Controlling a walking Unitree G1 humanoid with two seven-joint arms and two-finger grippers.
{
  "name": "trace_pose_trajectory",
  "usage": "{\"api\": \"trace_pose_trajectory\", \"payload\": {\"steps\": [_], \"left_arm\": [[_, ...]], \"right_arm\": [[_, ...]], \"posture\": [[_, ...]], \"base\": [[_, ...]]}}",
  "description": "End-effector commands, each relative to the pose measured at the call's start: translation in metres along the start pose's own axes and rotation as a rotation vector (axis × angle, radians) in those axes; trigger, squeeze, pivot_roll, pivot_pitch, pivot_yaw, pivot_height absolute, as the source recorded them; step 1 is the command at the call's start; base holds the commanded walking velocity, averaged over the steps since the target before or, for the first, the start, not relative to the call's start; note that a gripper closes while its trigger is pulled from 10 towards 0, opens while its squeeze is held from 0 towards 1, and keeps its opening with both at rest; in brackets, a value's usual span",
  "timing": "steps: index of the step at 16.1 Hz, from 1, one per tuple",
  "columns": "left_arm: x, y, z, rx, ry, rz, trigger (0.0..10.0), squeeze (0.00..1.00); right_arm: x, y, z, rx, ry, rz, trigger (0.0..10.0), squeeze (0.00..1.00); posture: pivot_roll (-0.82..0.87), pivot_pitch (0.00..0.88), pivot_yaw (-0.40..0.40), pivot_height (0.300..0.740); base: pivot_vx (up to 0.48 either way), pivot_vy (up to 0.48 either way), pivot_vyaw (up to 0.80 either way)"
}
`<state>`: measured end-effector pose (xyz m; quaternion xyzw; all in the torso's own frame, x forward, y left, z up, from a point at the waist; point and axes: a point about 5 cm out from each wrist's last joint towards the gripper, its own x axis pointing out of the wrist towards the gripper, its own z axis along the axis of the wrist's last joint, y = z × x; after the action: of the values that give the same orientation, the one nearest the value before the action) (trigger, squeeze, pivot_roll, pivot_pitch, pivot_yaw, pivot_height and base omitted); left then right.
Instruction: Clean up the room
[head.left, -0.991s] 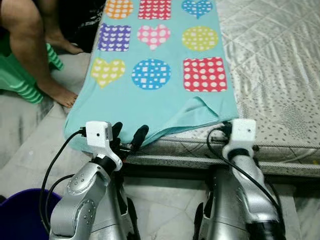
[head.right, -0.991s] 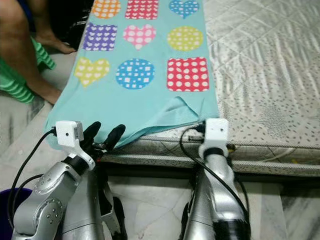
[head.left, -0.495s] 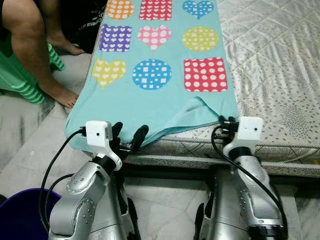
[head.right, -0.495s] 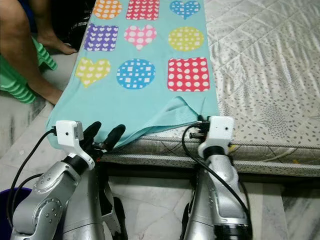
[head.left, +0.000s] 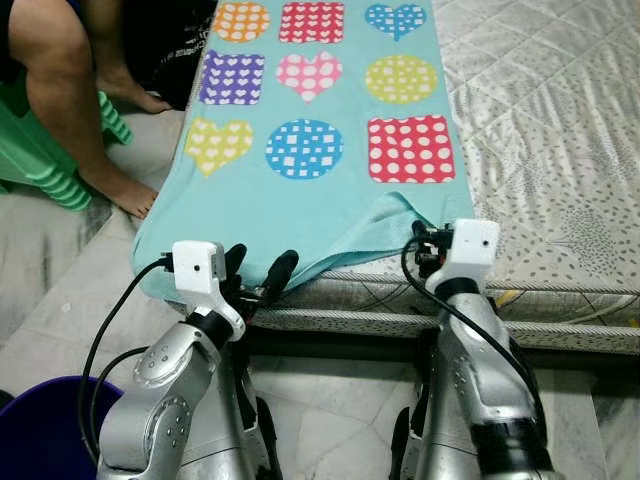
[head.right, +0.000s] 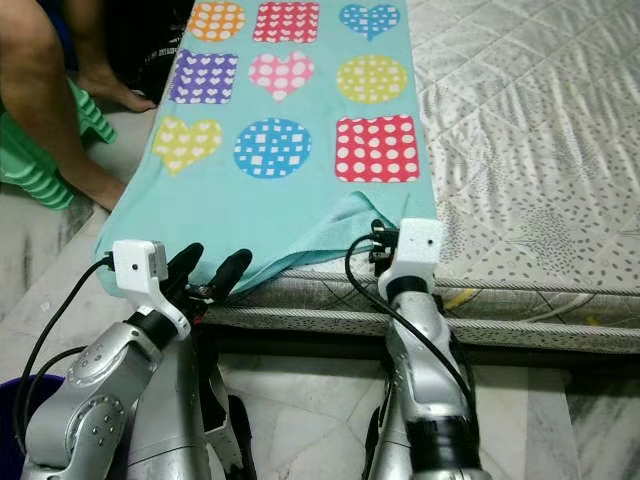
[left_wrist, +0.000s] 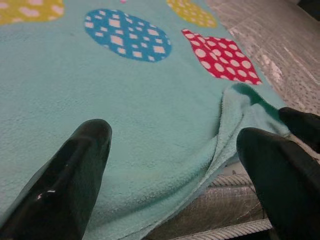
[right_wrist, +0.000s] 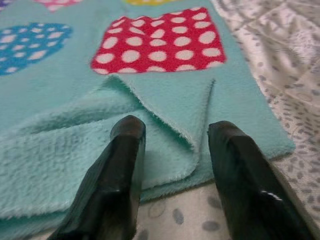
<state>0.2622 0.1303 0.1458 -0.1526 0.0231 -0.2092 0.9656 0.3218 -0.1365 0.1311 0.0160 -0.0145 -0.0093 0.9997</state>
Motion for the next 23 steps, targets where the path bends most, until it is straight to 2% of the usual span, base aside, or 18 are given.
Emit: {"api": "trace_pose_trajectory", "payload": {"steps": [1, 2, 7, 11, 12, 13, 19, 23], "left_arm": [[-0.002, -0.001, 0.0, 0.003, 0.007, -0.001, 10.0, 0.0], [-0.002, -0.001, 0.0, 0.003, 0.004, 0.001, 10.0, 0.0], [-0.003, -0.001, 0.0, 0.0, 0.004, 0.009, 10.0, 0.0], [-0.001, 0.0, 0.0, 0.001, 0.002, 0.01, 10.0, 0.0], [-0.001, 0.0, 0.0, 0.002, 0.002, 0.01, 10.0, 0.0], [-0.001, 0.0, 0.0, 0.002, 0.001, 0.012, 10.0, 0.0], [-0.001, 0.001, 0.0, 0.002, -0.001, 0.017, 10.0, 0.0], [0.0, 0.001, 0.001, 0.008, -0.002, 0.013, 10.0, 0.0]], "right_arm": [[0.0, 0.006, -0.005, -0.033, 0.007, 0.002, 10.0, 0.92], [0.002, 0.006, -0.004, -0.037, 0.004, -0.011, 10.0, 0.02], [0.008, 0.001, -0.008, -0.127, 0.025, -0.07, 10.0, 0.0], [0.015, -0.003, -0.012, -0.158, 0.041, -0.101, 10.0, 0.0], [0.016, -0.004, -0.012, -0.162, 0.042, -0.105, 1.2, 0.0], [0.017, -0.005, -0.012, -0.163, 0.041, -0.107, 0.0, 0.0], [0.017, -0.01, -0.012, -0.158, 0.031, -0.127, 0.0, 0.0], [0.016, -0.012, -0.015, -0.121, 0.041, -0.143, 0.0, 0.0]], "posture": [[-0.08, 0.271, 0.067, 0.491], [-0.08, 0.272, 0.067, 0.491], [-0.07, 0.276, 0.064, 0.491], [-0.07, 0.275, 0.065, 0.491], [-0.07, 0.275, 0.065, 0.491], [-0.07, 0.275, 0.063, 0.491], [-0.07, 0.271, 0.065, 0.491], [-0.07, 0.262, 0.069, 0.491]], "base": [[0.0, 0.0, 0.0], [0.0, 0.0, 0.0], [0.0, 0.0, 0.0], [0.0, 0.0, 0.0], [0.0, 0.0, 0.0], [0.0, 0.0, 0.0], [0.0, 0.0, 0.0], [0.0, 0.0, 0.0]]}}
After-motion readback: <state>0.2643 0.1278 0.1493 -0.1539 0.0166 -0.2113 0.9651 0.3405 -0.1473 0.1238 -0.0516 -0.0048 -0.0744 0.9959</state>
